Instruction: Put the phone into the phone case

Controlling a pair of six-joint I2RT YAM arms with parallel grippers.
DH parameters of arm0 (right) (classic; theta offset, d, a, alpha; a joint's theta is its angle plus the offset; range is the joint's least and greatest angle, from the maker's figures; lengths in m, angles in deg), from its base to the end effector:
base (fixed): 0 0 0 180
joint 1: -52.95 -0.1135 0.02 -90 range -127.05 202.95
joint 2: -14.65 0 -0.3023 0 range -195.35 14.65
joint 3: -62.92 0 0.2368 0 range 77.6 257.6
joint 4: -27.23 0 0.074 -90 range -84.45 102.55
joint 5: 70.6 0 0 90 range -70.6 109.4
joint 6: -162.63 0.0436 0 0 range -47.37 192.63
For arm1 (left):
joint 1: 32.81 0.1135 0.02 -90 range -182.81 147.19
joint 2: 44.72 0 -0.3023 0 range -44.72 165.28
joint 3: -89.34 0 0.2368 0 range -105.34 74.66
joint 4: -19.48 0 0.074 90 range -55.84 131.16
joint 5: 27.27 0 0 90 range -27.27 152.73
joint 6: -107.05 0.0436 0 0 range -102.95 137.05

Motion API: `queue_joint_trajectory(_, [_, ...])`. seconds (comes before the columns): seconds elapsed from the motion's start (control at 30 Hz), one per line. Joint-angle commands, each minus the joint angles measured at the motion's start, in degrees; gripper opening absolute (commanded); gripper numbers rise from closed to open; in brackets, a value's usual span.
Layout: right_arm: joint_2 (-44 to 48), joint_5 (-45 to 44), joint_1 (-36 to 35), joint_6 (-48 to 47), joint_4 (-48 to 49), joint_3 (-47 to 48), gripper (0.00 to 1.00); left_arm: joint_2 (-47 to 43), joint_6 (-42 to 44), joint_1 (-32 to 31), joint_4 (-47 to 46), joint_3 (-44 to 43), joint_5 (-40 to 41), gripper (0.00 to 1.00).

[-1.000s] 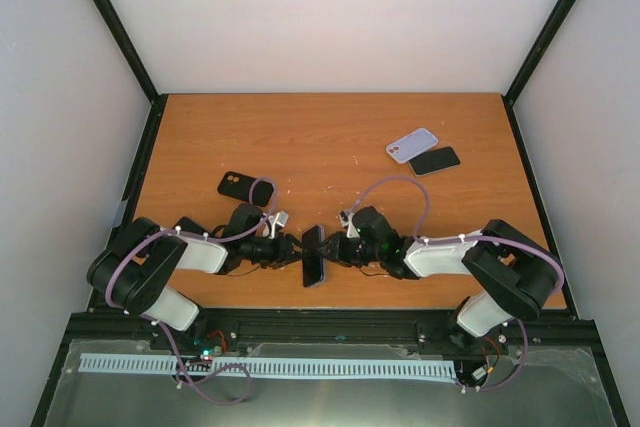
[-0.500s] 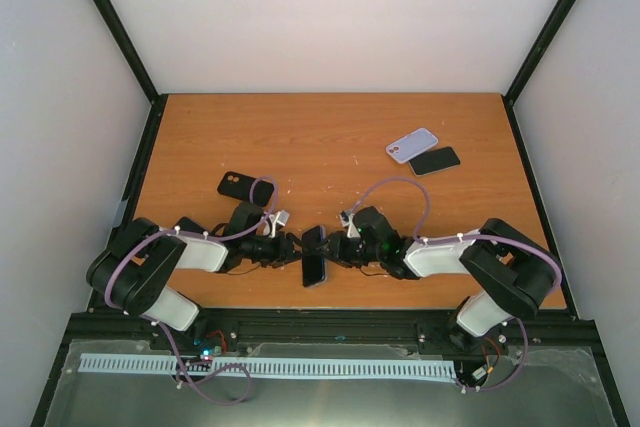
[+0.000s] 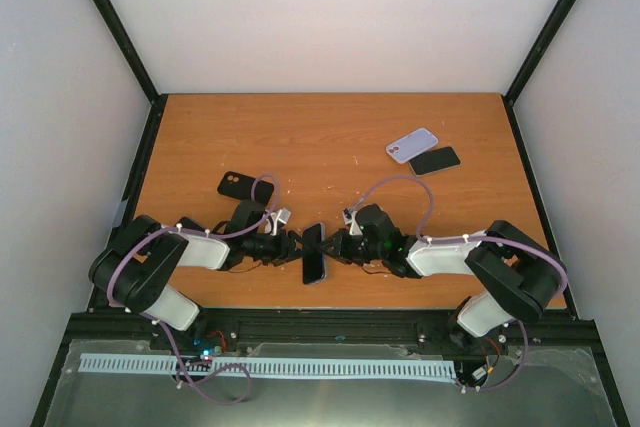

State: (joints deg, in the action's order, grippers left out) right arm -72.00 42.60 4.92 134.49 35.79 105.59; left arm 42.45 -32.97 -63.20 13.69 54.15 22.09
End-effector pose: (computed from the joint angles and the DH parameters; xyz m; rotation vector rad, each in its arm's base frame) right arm 0.1649 0.2090 0.1847 0.0390 2.5700 1.3808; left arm 0.1798 -0.1383 0.1516 -0.0626 2.6632 -1.4291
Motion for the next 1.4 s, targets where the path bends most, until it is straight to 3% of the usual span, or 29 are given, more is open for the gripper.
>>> queue_joint_trajectory(0.0, [-1.28,0.99,0.31,0.09,3.20,1.34,0.03,1.98,1.48,-0.54,5.15,0.21,4.13,0.53])
queue_joint_trajectory(0.07, [-1.85,1.42,0.31,-0.11,3.27,1.64,0.06,1.89,1.55,-0.53,5.17,0.14,4.08,0.53])
queue_joint_trajectory(0.27, [-3.60,0.34,0.31,-3.41,-1.27,4.17,0.33,1.85,1.38,-0.55,5.03,-0.05,3.93,0.52])
queue_joint_trajectory(0.33, [-4.33,-0.76,0.31,-5.26,-3.81,5.29,0.29,1.75,1.14,-0.55,4.64,-0.01,3.54,0.52])
queue_joint_trajectory(0.47, [-3.67,-3.07,0.67,-9.21,-9.50,6.67,0.12,-0.49,1.04,-0.55,5.42,-0.35,2.85,0.52])
queue_joint_trajectory(0.6, [2.99,-3.58,2.18,-11.61,-12.40,5.45,0.04,-6.39,2.67,0.25,10.58,-3.15,2.34,0.57])
queue_joint_trajectory(0.87, [21.25,-1.81,4.82,-12.13,-17.51,3.27,0.06,-22.13,3.83,6.34,12.63,-3.91,-6.90,0.81])
queue_joint_trajectory(1.0, [27.60,-0.62,4.90,-4.62,-11.66,0.67,0.09,-26.52,-1.55,6.31,3.87,-1.78,-14.45,0.81])
queue_joint_trajectory(1.1, [30.47,-0.37,4.89,3.25,-1.22,-2.91,0.09,-28.63,-8.51,6.18,-7.29,1.33,-18.86,0.79])
queue_joint_trajectory(1.23, [31.11,-1.29,4.88,11.25,9.23,-6.28,0.10,-29.46,-12.02,4.52,-14.29,3.87,-19.44,0.79])
queue_joint_trajectory(1.37, [30.40,-1.85,4.88,13.39,13.09,-6.39,0.10,-26.19,-14.96,1.25,-20.72,4.68,-18.14,0.78])
